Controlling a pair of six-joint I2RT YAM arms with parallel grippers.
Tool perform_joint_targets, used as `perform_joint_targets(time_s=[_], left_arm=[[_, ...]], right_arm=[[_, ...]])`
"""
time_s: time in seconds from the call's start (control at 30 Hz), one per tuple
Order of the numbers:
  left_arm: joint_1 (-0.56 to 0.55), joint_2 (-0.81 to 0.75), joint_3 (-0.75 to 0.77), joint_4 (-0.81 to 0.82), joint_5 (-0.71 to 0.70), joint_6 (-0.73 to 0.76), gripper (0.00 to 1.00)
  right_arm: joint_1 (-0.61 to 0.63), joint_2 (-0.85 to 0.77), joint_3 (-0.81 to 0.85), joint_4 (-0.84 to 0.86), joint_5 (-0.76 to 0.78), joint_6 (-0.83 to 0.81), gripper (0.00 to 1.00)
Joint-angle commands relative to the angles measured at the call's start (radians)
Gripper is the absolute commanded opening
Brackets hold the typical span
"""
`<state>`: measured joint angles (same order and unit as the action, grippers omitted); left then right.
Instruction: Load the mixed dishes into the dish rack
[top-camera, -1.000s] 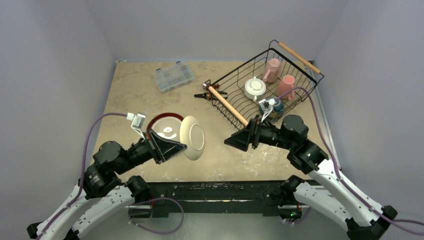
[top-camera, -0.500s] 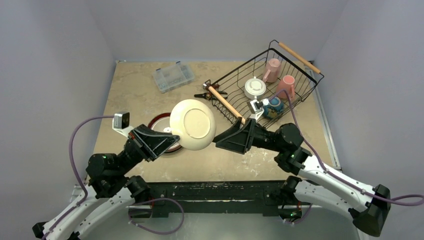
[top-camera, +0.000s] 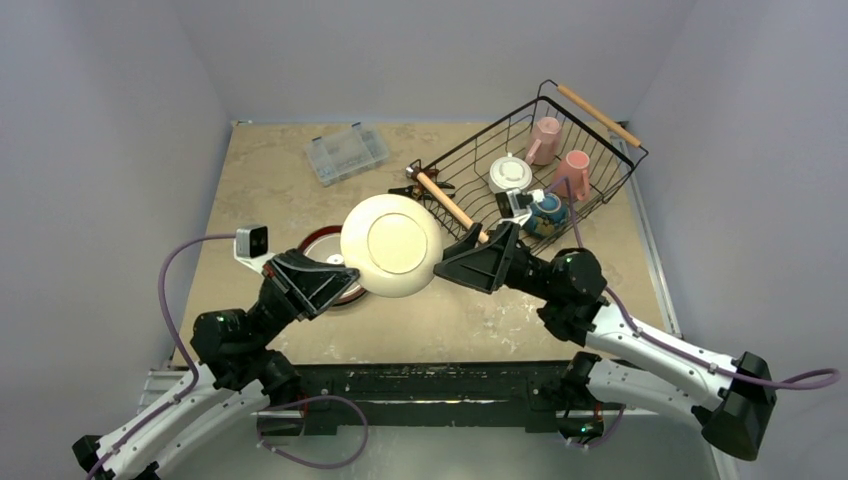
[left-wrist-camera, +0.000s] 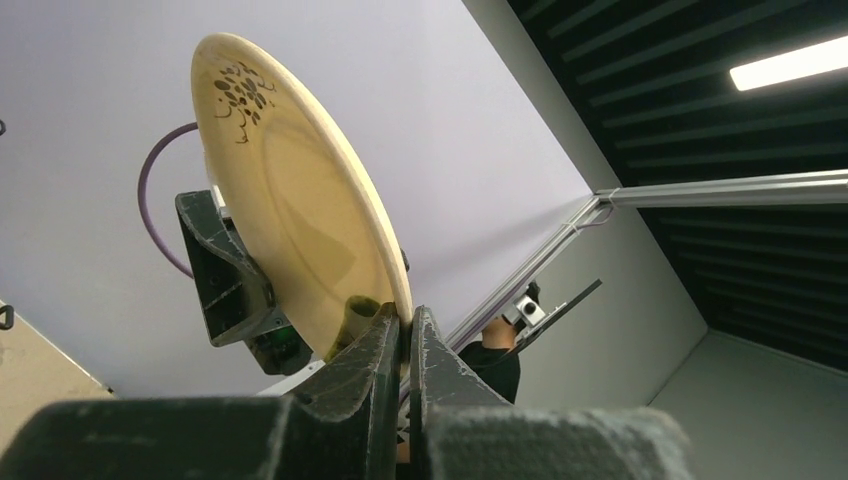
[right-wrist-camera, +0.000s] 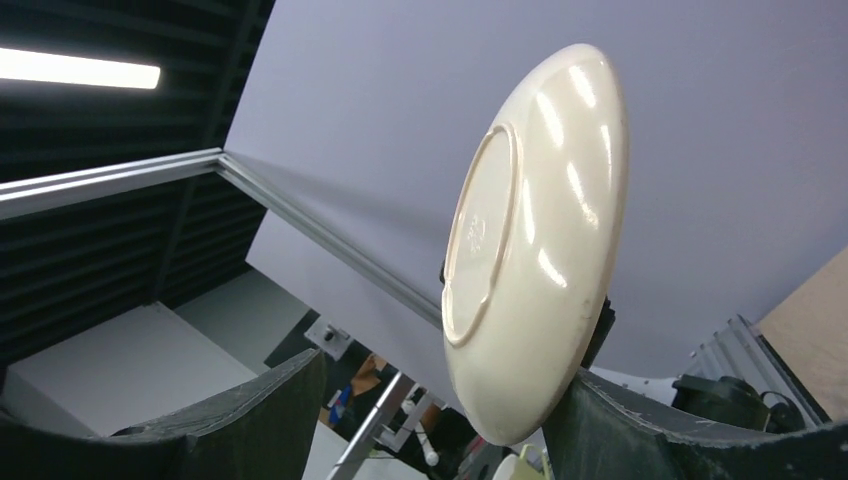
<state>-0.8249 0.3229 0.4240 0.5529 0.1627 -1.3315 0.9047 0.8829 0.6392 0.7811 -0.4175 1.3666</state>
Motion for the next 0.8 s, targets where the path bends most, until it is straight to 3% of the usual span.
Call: perform_joint_targets(time_s=[0.0, 0.3, 0.43, 0.5, 0.53, 0.67, 0.77], left_arm=[[0.003, -0.004, -0.01, 0.097, -0.008, -0.018, 0.0], [0.003, -0.013, -0.032, 0.015, 0.004, -0.013, 0.0], [0.002, -0.031, -0.043, -0.057, -0.005, -0.007, 0.0], [0.003, -0.038, -0.033, -0.132, -0.004, 0.001, 0.0], [0.002, -0.042, -0.023, -0.194, -0.004, 0.008, 0.04], [0.003, -0.092, 0.03, -0.439, -0.021, 0.065, 0.48], [0.003, -0.151, 0.092, -0.709, -0.082, 0.121, 0.66]], right_arm=[[0.015, 0.032, 0.015, 0.14, 0.049, 0.056, 0.68], [0.025, 0.059, 0.049, 0.116, 0.076, 0.043, 0.31], [0.026, 0.059, 0.063, 0.095, 0.079, 0.039, 0.0], [0.026, 0.055, 0.08, 0.061, 0.081, 0.024, 0.0], [0.026, 0.05, 0.092, 0.031, 0.084, 0.007, 0.0], [0.024, -0.006, 0.184, -0.213, 0.123, -0.119, 0.0], [0.023, -0.041, 0.33, -0.519, 0.245, -0.314, 0.0]])
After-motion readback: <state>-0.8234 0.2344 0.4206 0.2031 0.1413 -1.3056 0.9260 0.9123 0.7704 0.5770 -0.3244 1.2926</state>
